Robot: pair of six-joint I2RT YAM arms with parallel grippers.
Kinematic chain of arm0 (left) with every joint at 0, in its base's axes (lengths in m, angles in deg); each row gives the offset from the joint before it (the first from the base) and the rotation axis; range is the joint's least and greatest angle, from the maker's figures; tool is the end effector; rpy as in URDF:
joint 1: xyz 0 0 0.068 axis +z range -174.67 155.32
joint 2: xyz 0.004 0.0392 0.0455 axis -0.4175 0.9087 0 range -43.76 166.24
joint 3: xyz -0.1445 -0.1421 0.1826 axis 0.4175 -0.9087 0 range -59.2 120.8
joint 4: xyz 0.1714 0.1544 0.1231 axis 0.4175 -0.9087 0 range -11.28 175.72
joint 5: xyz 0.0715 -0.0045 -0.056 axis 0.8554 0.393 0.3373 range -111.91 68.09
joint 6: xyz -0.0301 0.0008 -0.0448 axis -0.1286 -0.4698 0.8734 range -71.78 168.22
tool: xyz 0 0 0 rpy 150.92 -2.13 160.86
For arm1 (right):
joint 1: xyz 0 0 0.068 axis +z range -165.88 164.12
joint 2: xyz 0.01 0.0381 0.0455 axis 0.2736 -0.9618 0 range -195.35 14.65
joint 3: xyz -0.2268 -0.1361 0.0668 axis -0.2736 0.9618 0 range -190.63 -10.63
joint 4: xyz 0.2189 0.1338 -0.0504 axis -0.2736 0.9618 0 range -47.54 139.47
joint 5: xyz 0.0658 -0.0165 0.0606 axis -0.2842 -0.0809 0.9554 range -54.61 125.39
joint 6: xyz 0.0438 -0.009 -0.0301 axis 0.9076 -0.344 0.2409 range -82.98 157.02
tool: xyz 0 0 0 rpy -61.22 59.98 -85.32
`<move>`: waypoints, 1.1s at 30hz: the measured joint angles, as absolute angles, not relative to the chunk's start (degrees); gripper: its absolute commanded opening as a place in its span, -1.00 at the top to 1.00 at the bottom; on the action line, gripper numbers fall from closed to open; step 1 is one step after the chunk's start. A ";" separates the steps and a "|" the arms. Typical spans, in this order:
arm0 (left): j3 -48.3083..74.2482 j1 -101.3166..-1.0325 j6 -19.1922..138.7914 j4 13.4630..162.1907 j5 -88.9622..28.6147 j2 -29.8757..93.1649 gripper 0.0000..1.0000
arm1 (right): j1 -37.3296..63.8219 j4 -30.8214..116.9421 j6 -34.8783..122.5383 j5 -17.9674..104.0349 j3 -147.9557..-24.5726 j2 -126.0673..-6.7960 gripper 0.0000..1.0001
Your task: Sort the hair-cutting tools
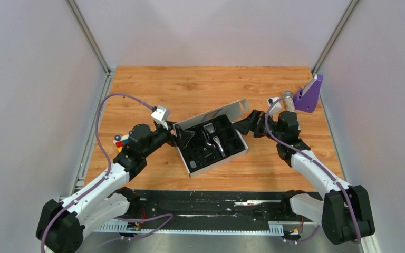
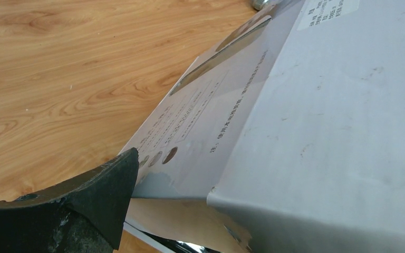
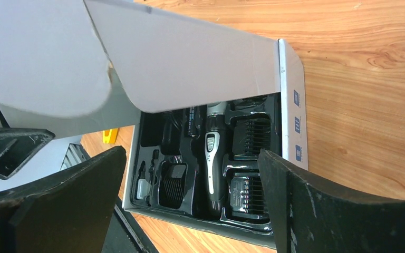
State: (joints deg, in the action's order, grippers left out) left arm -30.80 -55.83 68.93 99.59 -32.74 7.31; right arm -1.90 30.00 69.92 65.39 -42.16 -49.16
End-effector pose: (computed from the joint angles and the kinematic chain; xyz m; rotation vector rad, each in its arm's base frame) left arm 0.1772 -0.1150 0.2631 0.3073 1.7676 -0.8226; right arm 0.2300 0.0756 0.2347 -0.0421 2.0104 1.0383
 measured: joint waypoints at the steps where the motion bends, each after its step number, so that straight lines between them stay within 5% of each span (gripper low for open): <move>1: -31.26 -56.16 68.21 99.42 -32.72 6.65 -1.00 | -1.90 29.86 69.90 65.39 -42.01 -48.77 -1.00; 21: -32.54 -80.16 42.77 89.08 -11.69 4.99 -1.00 | -1.31 24.58 69.77 67.97 -35.60 -43.68 -1.00; 33: -25.73 -93.58 37.65 74.89 -0.11 7.44 -1.00 | -1.31 29.91 70.38 66.29 -31.65 -31.04 -1.00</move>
State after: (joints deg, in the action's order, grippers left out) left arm -25.73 -93.58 37.65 74.89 -0.11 7.44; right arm -1.31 29.91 70.38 66.29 -31.65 -31.04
